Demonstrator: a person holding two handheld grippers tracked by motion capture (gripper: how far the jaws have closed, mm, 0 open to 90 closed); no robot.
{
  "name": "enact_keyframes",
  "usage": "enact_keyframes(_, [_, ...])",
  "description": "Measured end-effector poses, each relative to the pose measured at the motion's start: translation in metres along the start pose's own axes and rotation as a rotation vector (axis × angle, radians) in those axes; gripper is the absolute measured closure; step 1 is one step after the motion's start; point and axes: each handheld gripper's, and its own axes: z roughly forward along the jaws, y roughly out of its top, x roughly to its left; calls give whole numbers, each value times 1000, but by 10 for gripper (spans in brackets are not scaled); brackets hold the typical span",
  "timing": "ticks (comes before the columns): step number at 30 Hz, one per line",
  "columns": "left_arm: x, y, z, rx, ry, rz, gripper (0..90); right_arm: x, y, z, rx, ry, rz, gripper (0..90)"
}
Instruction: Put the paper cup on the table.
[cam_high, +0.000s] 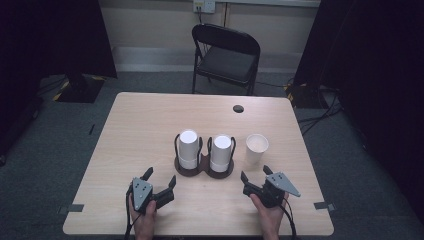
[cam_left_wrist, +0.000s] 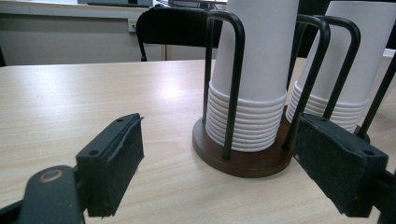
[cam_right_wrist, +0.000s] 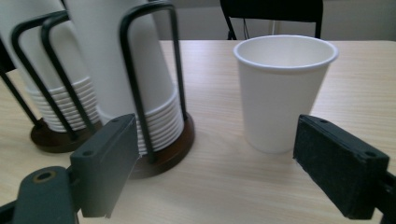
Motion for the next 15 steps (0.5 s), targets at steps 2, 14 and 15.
enact_keyframes(2, [0, 0, 0, 0, -1, -1, 161, 7, -2, -1, -6, 6, -14, 136])
enact_keyframes(14, [0, 0, 0, -2, 7, -1, 161, 31, -19, -1, -36, 41, -24, 135])
enact_keyframes(15, [0, 0, 0, -2, 8, -1, 161, 32, -20, -1, -42, 39, -35, 136])
